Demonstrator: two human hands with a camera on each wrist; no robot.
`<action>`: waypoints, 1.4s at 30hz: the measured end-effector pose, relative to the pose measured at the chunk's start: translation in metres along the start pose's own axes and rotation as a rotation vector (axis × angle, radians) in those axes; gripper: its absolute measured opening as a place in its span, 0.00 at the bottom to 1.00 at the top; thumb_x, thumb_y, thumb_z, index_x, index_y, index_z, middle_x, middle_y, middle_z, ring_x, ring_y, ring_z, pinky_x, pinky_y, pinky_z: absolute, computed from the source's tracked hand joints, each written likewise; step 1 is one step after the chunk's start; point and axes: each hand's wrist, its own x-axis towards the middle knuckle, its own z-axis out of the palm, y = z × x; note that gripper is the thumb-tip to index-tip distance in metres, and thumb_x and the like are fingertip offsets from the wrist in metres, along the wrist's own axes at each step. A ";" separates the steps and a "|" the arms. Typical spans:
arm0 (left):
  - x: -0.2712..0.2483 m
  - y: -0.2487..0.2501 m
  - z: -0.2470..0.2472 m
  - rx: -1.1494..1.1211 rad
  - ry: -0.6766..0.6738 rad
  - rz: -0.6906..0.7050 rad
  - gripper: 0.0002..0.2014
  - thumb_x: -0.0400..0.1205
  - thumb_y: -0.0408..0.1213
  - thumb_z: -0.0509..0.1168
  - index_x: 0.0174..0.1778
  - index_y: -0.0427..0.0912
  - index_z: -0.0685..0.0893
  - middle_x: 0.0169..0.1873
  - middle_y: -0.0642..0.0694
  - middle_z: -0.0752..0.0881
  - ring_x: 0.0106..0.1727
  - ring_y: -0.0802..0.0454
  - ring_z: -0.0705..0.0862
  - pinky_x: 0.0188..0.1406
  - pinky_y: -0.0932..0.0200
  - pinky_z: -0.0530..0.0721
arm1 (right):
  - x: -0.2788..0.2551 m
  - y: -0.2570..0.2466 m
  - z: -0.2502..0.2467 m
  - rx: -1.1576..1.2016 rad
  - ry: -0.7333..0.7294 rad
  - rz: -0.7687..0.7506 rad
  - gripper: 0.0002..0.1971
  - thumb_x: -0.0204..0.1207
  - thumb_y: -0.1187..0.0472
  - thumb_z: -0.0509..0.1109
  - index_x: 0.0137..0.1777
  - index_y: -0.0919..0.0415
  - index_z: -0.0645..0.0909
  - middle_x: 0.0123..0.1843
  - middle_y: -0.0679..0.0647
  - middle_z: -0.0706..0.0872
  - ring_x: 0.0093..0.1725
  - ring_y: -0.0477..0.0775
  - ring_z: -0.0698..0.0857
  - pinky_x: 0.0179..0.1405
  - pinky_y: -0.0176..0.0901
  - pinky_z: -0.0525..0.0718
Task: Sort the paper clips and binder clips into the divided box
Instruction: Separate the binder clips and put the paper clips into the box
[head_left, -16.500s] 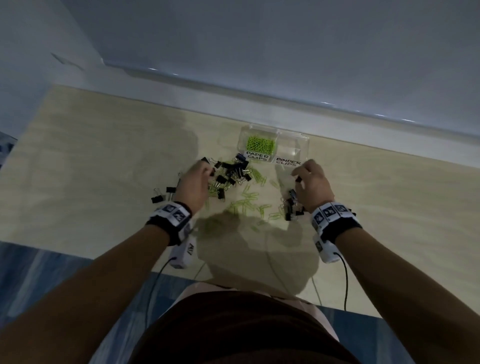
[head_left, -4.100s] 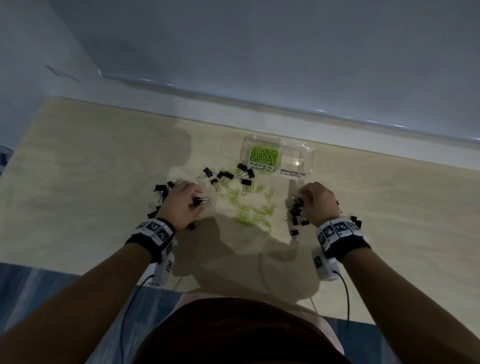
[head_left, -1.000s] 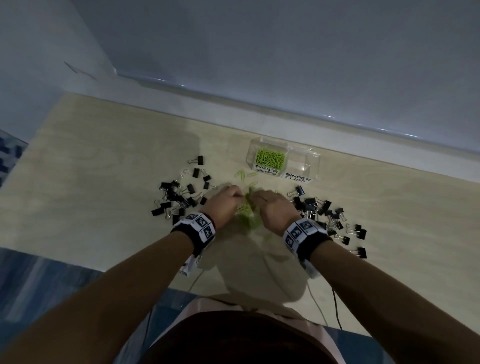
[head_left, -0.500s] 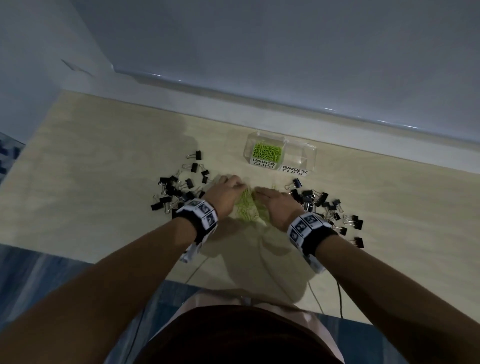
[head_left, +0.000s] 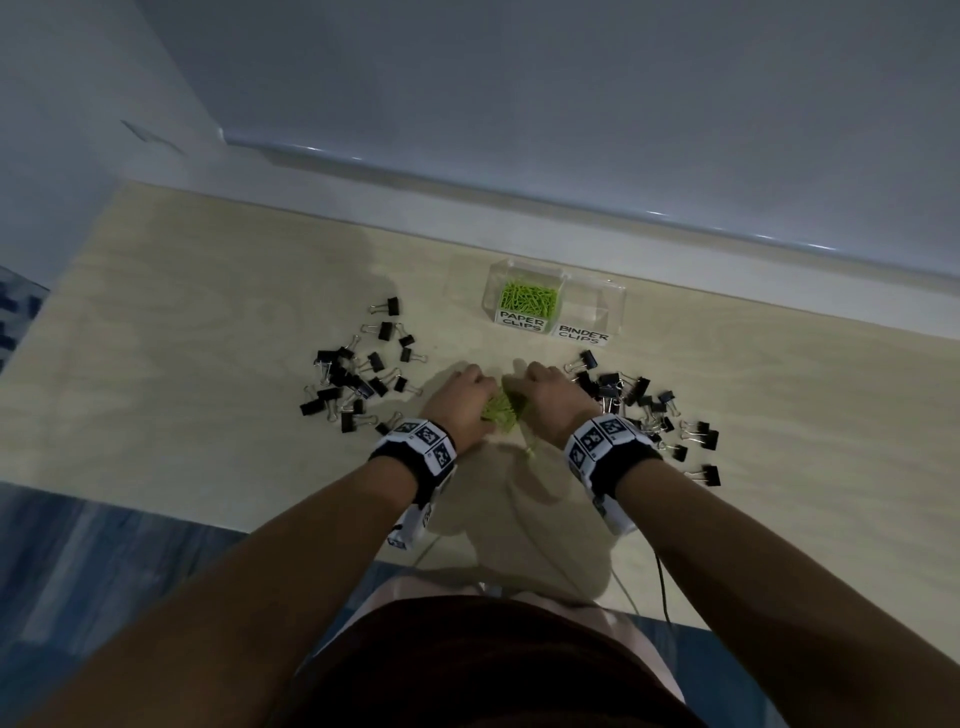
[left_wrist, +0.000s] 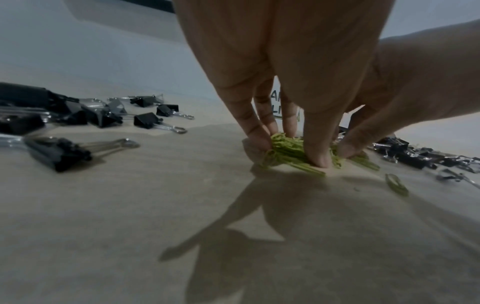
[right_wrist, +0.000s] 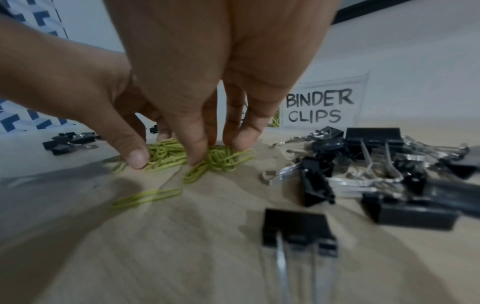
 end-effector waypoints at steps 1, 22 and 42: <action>0.000 0.001 0.000 -0.004 0.003 0.005 0.19 0.75 0.38 0.70 0.61 0.39 0.79 0.58 0.40 0.76 0.60 0.41 0.77 0.61 0.47 0.77 | -0.001 0.003 0.001 0.013 0.004 -0.003 0.19 0.75 0.67 0.63 0.65 0.54 0.76 0.55 0.59 0.78 0.57 0.64 0.79 0.53 0.53 0.81; 0.062 0.033 -0.089 -0.506 0.405 -0.042 0.04 0.74 0.35 0.73 0.42 0.39 0.86 0.38 0.45 0.88 0.39 0.50 0.84 0.45 0.57 0.84 | 0.030 0.031 -0.084 0.668 0.546 0.345 0.05 0.67 0.68 0.73 0.34 0.58 0.87 0.33 0.54 0.89 0.35 0.52 0.87 0.40 0.44 0.87; 0.001 -0.008 -0.010 0.061 -0.100 -0.046 0.29 0.70 0.38 0.76 0.64 0.43 0.72 0.63 0.43 0.71 0.62 0.43 0.76 0.59 0.46 0.79 | -0.017 0.005 -0.003 0.162 -0.050 0.170 0.30 0.69 0.58 0.75 0.72 0.55 0.71 0.66 0.59 0.71 0.66 0.63 0.72 0.67 0.57 0.76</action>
